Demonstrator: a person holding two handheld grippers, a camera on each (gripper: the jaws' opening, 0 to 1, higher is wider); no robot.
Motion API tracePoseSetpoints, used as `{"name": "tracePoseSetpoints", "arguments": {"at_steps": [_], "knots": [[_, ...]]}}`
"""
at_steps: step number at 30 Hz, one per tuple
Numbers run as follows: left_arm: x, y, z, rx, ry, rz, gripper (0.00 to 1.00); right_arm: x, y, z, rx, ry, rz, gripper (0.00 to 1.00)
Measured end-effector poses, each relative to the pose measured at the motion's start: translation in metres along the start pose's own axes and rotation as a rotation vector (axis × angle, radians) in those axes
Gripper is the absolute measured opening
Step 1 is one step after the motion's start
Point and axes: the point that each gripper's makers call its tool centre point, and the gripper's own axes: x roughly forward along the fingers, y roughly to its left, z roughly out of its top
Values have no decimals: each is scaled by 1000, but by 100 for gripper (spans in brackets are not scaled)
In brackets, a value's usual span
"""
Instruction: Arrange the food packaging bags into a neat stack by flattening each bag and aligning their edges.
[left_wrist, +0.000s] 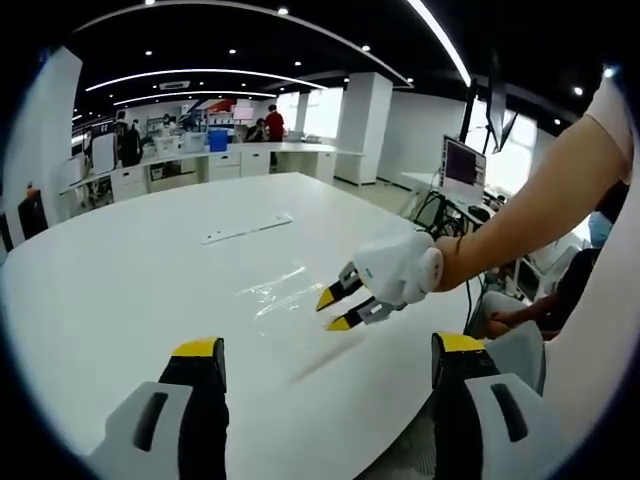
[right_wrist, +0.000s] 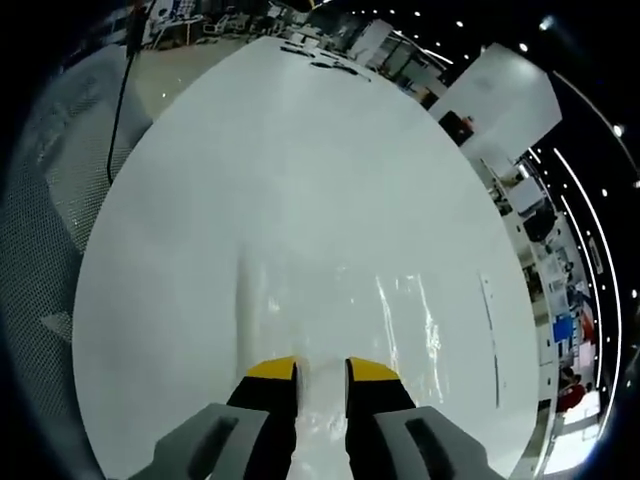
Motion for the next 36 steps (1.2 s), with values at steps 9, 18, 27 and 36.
{"name": "tracePoseSetpoints", "arguments": {"at_steps": [9, 18, 27, 36], "knots": [[0, 2, -1, -1, -4, 2, 83, 0, 5, 3, 48, -24, 33, 19], [0, -1, -1, 1, -3, -1, 83, -1, 7, 1, 56, -21, 39, 20], [1, -2, -1, 5, 0, -3, 83, -2, 11, -1, 60, -28, 54, 23], [2, -4, 0, 9, 4, -5, 82, -3, 14, -2, 63, -29, 57, 23]]}}
